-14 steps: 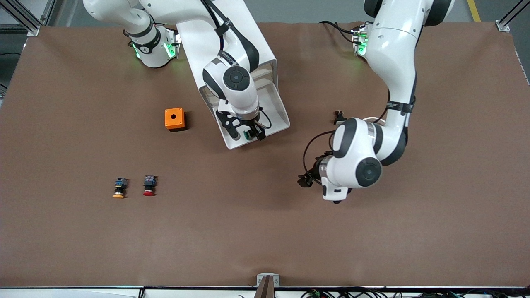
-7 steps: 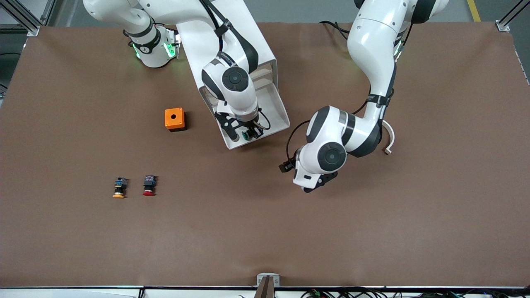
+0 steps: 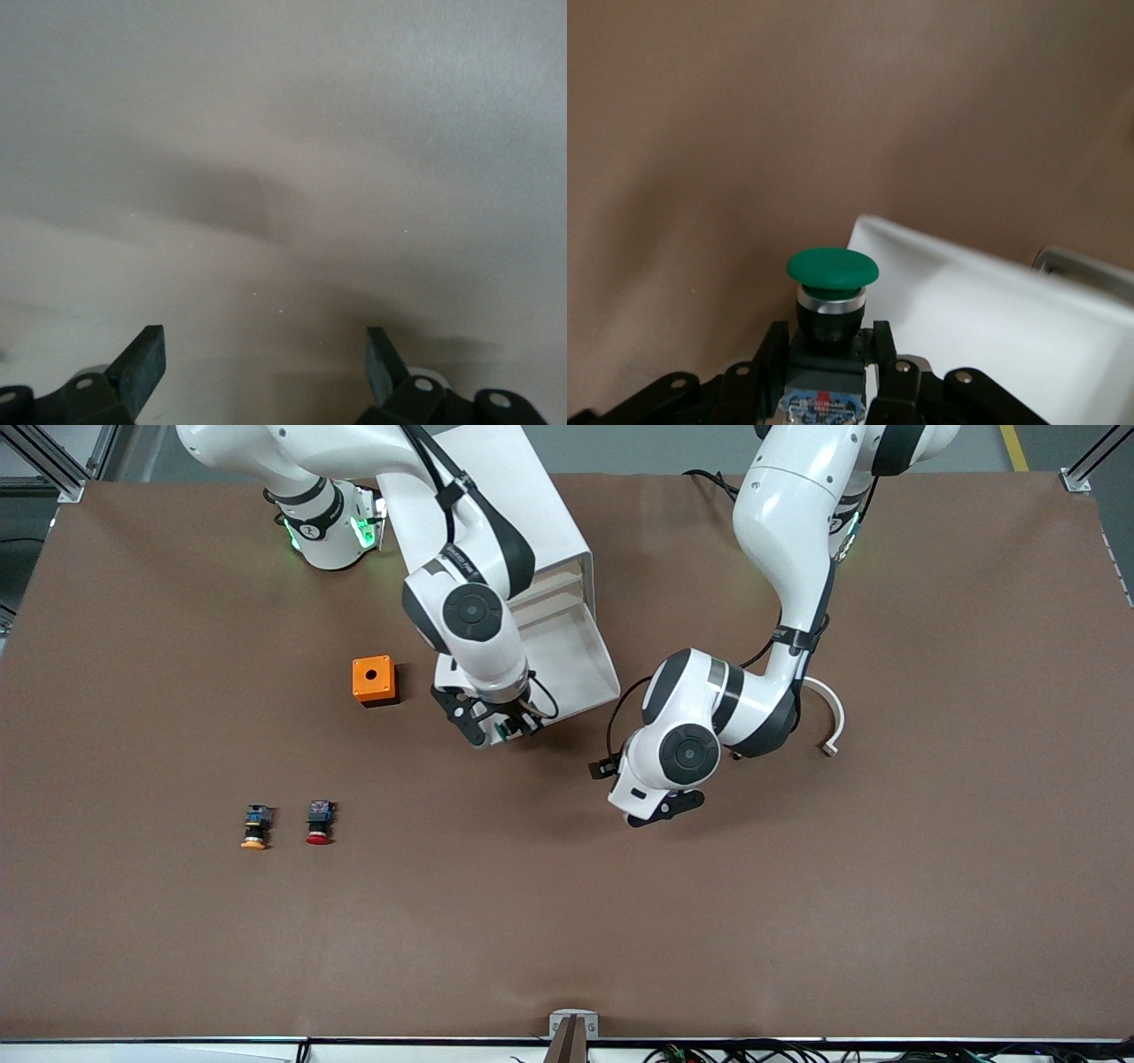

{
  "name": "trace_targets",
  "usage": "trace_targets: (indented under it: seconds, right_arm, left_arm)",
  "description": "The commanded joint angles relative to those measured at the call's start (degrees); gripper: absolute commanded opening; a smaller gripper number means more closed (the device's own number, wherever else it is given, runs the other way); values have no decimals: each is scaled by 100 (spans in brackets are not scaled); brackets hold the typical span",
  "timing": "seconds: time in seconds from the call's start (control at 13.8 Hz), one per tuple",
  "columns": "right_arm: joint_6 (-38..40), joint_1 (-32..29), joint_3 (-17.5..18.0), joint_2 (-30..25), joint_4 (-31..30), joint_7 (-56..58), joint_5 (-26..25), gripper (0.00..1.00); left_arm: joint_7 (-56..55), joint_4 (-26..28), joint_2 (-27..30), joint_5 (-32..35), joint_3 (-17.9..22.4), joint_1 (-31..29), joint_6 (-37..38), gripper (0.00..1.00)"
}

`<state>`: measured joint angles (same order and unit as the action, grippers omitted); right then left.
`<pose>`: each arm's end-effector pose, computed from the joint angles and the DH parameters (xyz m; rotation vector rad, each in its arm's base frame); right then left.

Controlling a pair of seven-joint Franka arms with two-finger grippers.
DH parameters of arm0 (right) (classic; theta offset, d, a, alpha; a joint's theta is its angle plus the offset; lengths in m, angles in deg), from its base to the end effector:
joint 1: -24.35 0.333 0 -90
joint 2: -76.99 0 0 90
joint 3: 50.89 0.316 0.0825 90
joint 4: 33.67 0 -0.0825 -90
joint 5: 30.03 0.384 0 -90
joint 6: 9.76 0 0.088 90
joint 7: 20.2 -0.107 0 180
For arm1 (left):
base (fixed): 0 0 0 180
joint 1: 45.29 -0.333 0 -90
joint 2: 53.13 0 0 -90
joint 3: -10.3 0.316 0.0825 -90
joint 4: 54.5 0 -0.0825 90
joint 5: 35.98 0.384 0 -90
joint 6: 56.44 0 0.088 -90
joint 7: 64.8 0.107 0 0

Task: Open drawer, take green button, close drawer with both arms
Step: 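Carry the green button toward the red button while the left gripper nears the drawer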

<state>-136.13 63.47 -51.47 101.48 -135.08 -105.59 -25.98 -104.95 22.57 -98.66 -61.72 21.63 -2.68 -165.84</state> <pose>0.5100 0.4101 0.3218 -2.8267 1.2937 0.0665 0.5796 -0.4229 0.2434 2.9784 0.4619 -0.4885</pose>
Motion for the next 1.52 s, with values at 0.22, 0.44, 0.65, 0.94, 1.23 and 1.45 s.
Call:
trace_targets:
  seconds: [0.22,0.44,0.65,0.94,1.23,1.45]
  right_arm:
    - [699,-1132,84,-269,410,2336,411,2]
    - [1016,-1896,75,-268,639,4174,693,2]
    - [1044,-2372,58,-225,666,5827,684,2]
    - [649,-2759,49,100,666,7719,632,2]
    - [-97,-2927,23,600,657,8381,588,2]
    - [-450,-2945,23,935,587,8355,517,2]
  left_arm:
    - [-378,168,9,-36,-202,158,-283,99]
    - [-598,168,-87,-53,-210,299,-283,99]
    - [-669,168,-193,-71,-210,493,-283,99]
    - [-1055,168,-193,-80,-211,712,-231,99]
    - [-1371,220,-175,-80,-245,958,-195,99]
    - [-1538,247,-184,-80,-421,994,-195,99]
